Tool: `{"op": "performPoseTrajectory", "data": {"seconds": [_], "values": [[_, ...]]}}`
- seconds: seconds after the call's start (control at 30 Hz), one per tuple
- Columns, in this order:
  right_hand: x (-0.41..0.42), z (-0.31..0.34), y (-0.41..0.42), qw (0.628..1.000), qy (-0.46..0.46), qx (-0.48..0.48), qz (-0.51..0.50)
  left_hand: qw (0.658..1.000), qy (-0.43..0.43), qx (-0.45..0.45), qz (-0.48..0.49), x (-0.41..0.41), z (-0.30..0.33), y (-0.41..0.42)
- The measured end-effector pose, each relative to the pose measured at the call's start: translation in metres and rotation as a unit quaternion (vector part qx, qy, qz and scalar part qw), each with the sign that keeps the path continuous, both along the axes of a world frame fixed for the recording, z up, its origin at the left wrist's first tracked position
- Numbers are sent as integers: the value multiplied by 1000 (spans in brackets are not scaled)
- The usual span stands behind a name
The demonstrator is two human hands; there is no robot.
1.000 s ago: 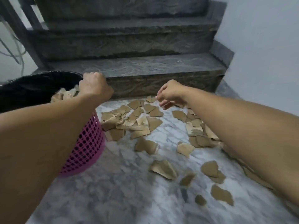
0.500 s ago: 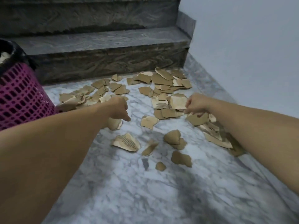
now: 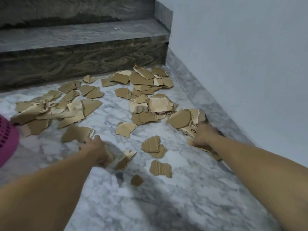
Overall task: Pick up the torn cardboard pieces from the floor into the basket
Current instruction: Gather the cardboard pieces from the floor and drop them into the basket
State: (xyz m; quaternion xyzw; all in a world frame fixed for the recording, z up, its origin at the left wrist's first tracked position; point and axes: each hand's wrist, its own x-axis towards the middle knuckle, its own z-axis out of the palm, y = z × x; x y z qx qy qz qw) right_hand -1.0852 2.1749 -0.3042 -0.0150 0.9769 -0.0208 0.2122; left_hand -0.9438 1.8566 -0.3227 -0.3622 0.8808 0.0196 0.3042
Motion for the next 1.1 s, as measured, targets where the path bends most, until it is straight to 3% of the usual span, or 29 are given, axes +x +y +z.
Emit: {"op": "performPoseTrajectory", "data": {"seconds": [0.07,0.17,0.3,0.4,0.53,0.7,0.83,0.93,1.1], "values": [[0,3,0,1000,0,-2,-10,1000,4,-14,-18,-4,-2,-3],[-11,0,4,998,-30,-38,-36,996,-20,47,-77,-13,7,-5],[-13,7,2,995,-84,-51,-5,982,-75,170,-15,-27,33,0],[-17,15,3,991,-115,-47,44,956,-48,289,9,-37,44,2],[-18,14,8,988,-119,-69,67,935,12,354,-16,-52,40,29],[-11,-8,8,991,-43,-115,-53,959,77,207,-179,-57,24,81],[8,-22,-2,995,-20,-79,-66,962,135,169,-168,-55,2,104],[11,-21,-8,980,-53,-131,-141,958,170,168,-158,-52,-9,107],[10,-15,-12,955,-114,-204,-182,949,189,195,-159,-48,-13,113]]}}
